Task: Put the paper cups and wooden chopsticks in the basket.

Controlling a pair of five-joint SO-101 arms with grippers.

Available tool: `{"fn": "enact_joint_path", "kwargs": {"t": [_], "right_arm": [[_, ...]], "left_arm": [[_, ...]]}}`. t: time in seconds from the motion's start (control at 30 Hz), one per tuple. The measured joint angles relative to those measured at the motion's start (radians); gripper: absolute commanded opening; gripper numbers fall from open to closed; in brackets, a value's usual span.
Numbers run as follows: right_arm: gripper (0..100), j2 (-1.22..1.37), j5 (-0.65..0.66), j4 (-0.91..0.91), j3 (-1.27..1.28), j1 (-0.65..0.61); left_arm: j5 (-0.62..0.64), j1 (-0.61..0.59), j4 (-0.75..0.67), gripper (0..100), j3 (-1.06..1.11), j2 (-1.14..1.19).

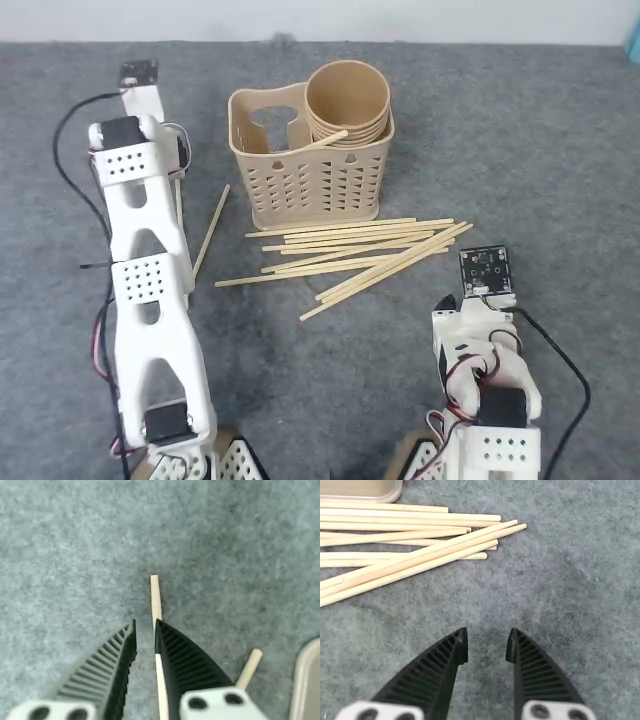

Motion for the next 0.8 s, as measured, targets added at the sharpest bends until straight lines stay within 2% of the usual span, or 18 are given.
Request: {"fn": "enact_joint_path", "kwargs": {"t": [0.37, 0.6, 0.8], "right_arm": [[14.4, 0.000, 0.000, 0.000, 0.000, 0.000], [14.4, 0.000, 0.000, 0.000, 0.000, 0.000], [14.4, 0.000, 0.000, 0.000, 0.000, 0.000]], "left_arm": [[0.000, 0.063, 0.000, 7, 0.017, 0.000], [0.002, 0.058, 0.000, 6, 0.014, 0.002], [0.061, 0.023, 0.000, 7, 0.014, 0.002]]}}
